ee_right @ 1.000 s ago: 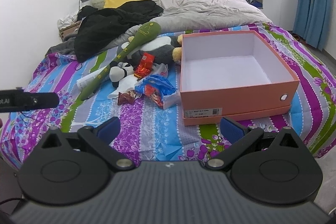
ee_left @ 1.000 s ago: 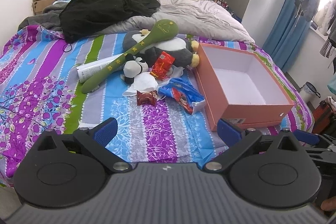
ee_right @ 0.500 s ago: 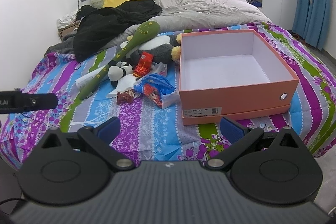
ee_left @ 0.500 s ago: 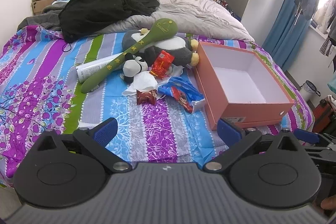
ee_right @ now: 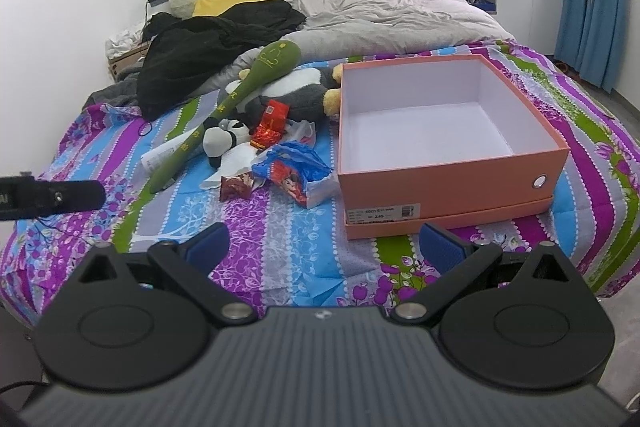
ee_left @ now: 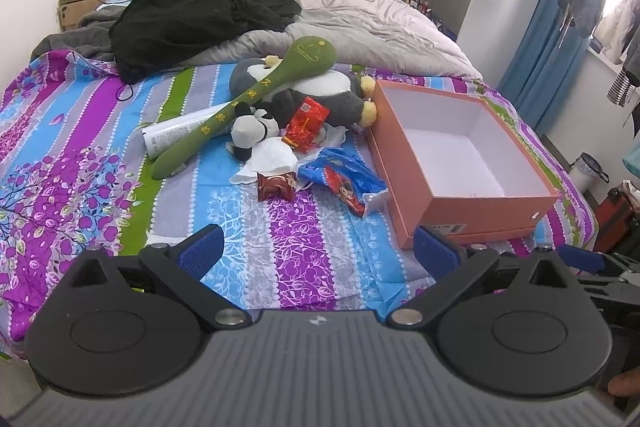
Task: Organize soft objects
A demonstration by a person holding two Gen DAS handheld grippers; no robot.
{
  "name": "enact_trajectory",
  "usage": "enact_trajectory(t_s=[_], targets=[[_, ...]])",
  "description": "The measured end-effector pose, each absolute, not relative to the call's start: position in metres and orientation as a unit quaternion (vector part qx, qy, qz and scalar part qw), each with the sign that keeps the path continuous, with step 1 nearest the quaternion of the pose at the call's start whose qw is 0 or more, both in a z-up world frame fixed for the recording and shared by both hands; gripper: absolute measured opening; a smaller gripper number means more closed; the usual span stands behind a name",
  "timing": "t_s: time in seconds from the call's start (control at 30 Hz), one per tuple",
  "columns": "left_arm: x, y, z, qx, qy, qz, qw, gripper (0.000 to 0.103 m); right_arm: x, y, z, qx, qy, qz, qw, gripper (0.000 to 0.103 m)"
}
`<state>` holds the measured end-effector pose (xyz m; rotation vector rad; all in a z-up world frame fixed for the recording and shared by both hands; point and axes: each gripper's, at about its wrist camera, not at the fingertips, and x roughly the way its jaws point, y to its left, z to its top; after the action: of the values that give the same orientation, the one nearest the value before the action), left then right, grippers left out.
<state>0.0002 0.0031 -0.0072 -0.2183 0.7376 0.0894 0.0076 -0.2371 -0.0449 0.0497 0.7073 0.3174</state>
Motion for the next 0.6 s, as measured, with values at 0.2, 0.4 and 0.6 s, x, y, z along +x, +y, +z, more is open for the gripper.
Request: enact_trajectory(t_s=[0.2, 0.4, 0.6], targets=[[0.006, -0.001, -0.006, -0.104, 0.357, 0.036, 0.928, 0.102, 0.01, -0.238, -0.046, 0.024, 0.345, 0.154, 0.925, 0.103], [0.009, -0.001, -0.01, -0.103, 0.362, 0.035, 0.926, 0.102, 0.011, -0.235, -0.05, 0.02, 0.351, 0.159, 0.923, 0.103], [0.015, 0.003, -0.018, -0.106, 0.369, 0.038, 0.922, 0.102, 0.016, -0.232, -0.056, 0.011, 0.357, 0.159, 0.92, 0.103]])
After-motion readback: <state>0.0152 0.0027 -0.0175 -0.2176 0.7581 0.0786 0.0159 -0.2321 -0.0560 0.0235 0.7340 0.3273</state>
